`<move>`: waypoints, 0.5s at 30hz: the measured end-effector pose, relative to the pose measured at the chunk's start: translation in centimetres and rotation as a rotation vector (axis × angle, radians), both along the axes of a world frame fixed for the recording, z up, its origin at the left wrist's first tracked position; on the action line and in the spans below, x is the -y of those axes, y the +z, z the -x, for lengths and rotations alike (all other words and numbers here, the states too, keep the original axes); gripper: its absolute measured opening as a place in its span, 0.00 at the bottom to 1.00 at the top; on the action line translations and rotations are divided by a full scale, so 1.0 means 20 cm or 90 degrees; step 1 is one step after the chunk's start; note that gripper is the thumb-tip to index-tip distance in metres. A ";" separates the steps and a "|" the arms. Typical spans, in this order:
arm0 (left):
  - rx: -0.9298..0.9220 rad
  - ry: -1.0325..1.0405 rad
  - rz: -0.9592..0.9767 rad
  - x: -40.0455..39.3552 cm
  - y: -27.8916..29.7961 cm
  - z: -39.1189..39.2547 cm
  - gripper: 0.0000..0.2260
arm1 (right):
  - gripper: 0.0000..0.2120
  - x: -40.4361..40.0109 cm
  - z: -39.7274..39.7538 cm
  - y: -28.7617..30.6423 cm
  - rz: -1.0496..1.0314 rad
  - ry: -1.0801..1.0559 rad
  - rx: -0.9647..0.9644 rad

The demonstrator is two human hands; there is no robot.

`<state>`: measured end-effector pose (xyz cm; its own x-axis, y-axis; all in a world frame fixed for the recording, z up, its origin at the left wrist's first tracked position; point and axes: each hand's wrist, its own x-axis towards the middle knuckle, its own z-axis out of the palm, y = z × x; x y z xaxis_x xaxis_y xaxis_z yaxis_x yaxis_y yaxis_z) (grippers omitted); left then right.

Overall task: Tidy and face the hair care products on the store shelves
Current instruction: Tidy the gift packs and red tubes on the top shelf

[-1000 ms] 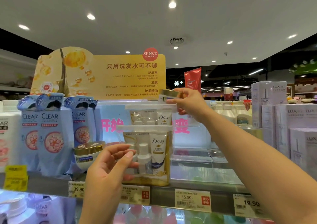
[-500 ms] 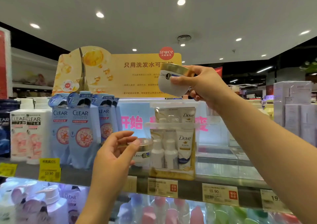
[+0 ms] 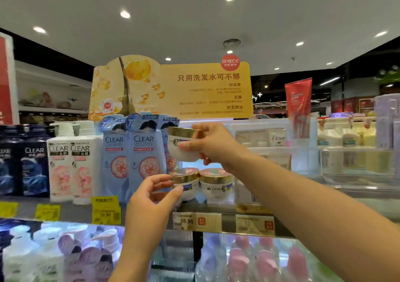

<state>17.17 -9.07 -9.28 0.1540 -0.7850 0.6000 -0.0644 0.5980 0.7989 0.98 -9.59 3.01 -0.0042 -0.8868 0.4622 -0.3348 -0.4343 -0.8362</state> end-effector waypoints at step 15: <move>0.017 -0.184 -0.001 0.08 -0.08 -0.13 0.15 | 0.32 0.25 -0.09 -0.20 -0.051 -0.234 -0.099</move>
